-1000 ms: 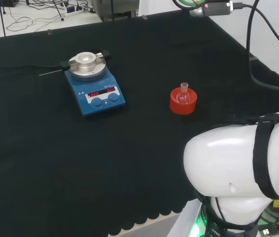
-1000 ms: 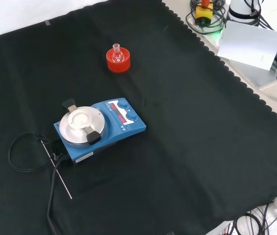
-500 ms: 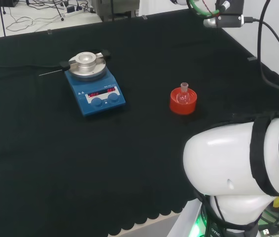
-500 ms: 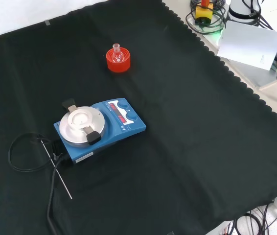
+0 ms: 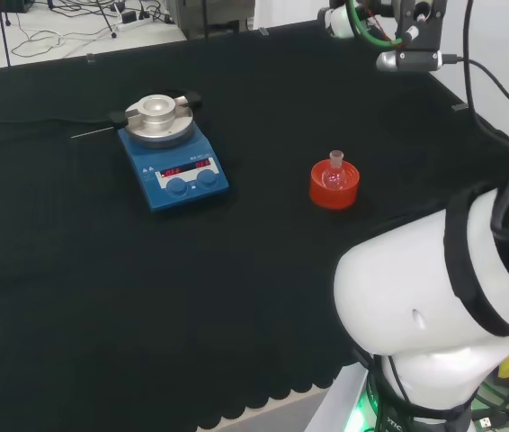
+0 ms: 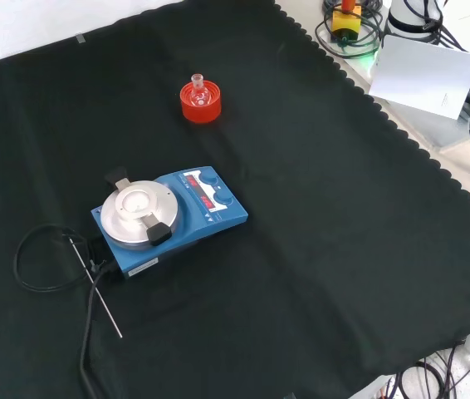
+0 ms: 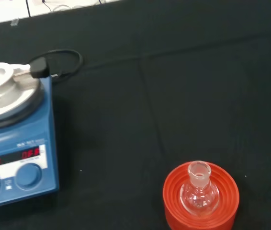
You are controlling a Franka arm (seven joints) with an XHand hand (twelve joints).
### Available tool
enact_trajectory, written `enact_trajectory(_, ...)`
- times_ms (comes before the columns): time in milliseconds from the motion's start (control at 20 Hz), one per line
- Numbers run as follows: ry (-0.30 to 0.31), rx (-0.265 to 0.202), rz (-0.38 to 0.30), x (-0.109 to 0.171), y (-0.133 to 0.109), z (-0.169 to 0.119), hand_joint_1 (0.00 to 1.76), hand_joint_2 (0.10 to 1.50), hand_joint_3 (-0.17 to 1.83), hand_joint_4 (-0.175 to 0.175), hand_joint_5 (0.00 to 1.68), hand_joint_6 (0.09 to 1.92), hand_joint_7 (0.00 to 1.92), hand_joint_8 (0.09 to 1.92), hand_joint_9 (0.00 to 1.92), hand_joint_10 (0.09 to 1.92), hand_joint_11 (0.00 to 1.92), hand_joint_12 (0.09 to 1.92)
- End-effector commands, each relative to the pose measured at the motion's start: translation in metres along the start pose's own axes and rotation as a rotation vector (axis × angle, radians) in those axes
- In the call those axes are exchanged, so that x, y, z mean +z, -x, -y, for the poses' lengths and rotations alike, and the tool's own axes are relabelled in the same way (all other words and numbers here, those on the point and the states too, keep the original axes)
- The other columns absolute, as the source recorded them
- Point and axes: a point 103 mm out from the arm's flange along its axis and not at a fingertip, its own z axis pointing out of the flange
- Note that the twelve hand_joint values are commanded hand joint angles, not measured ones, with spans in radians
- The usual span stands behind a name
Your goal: Pick up the round-bottom flask.
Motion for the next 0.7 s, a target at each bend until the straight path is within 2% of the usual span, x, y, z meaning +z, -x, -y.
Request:
enact_trajectory(50, 0.013, 0.008, -0.028, 0.04, 0.016, -0.042, 0.34, 1.2, 0.27, -0.018, 0.39, 0.37, 0.1, 0.59, 0.2, 0.7, 0.0, 1.38)
enact_trajectory(400, 0.021, 0.015, -0.06, 0.071, 0.019, -0.052, 0.61, 1.04, 0.25, -0.02, 0.42, 0.36, 0.12, 0.61, 0.25, 0.71, 0.0, 1.39)
enact_trajectory(500, 0.059, 0.023, -0.053, 0.079, 0.019, -0.049, 0.68, 0.95, 0.35, -0.021, 0.46, 0.34, 0.13, 0.61, 0.27, 0.7, 0.0, 1.39)
enact_trajectory(600, 0.048, 0.027, -0.044, 0.087, 0.016, -0.048, 0.72, 0.89, 0.44, -0.024, 0.49, 0.33, 0.15, 0.62, 0.29, 0.69, 0.0, 1.39)
enact_trajectory(700, 0.035, 0.033, -0.049, 0.096, 0.015, -0.047, 0.85, 0.78, 0.55, -0.033, 0.59, 0.43, 0.21, 0.65, 0.37, 0.69, 0.05, 1.4)
